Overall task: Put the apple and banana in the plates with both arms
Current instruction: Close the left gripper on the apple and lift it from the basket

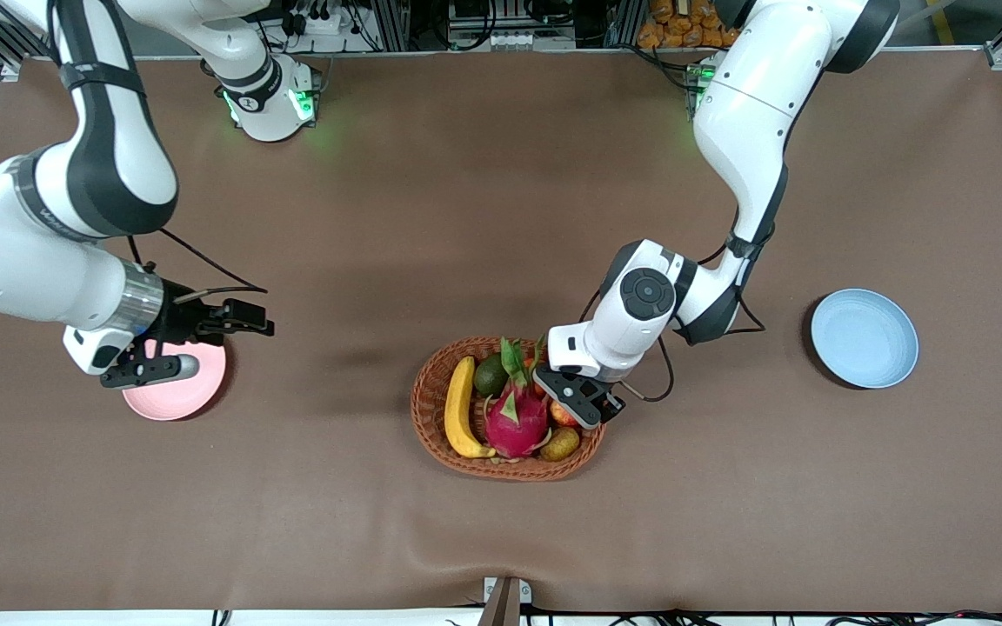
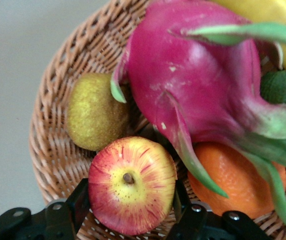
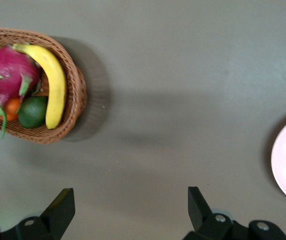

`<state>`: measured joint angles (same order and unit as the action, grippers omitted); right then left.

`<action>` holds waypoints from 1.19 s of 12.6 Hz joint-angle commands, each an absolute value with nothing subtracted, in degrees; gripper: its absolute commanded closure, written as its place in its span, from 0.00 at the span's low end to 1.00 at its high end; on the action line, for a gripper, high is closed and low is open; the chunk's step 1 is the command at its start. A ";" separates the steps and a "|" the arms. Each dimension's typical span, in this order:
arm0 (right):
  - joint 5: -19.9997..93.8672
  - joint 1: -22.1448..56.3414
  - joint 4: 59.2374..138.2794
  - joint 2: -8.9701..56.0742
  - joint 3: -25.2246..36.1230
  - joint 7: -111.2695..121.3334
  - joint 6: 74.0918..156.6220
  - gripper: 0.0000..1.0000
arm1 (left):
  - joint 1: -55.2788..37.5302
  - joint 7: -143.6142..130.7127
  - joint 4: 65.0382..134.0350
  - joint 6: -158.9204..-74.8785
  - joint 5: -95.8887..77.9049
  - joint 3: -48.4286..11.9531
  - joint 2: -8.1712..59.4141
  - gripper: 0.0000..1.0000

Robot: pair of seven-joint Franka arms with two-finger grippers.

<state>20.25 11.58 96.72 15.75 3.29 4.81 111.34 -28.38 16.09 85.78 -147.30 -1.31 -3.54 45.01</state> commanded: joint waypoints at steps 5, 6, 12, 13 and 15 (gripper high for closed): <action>20.83 20.74 96.15 18.97 3.69 13.24 126.09 0.00 | -21.30 16.87 86.75 -130.98 -2.72 -3.69 31.66 0.61; 21.35 20.92 95.98 19.77 3.69 14.92 127.60 0.00 | -19.36 16.61 86.75 -128.78 -4.03 -3.95 30.25 0.61; 21.18 24.69 84.56 31.01 3.60 -1.10 128.14 0.00 | -6.71 9.41 87.79 -116.90 -3.96 -3.34 26.89 0.58; 21.18 25.05 84.29 31.55 3.60 -3.49 128.75 0.00 | -3.90 10.01 89.54 -116.89 -3.78 -3.34 26.89 0.59; 21.09 26.63 84.29 32.34 3.69 -6.49 128.94 0.00 | 1.11 10.19 91.57 -117.50 -2.73 -3.34 26.89 0.56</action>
<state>20.36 25.32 86.75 30.59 3.14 -2.84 129.35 -3.35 10.87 88.57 -117.21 -3.65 -2.75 28.39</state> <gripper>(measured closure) 0.000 0.295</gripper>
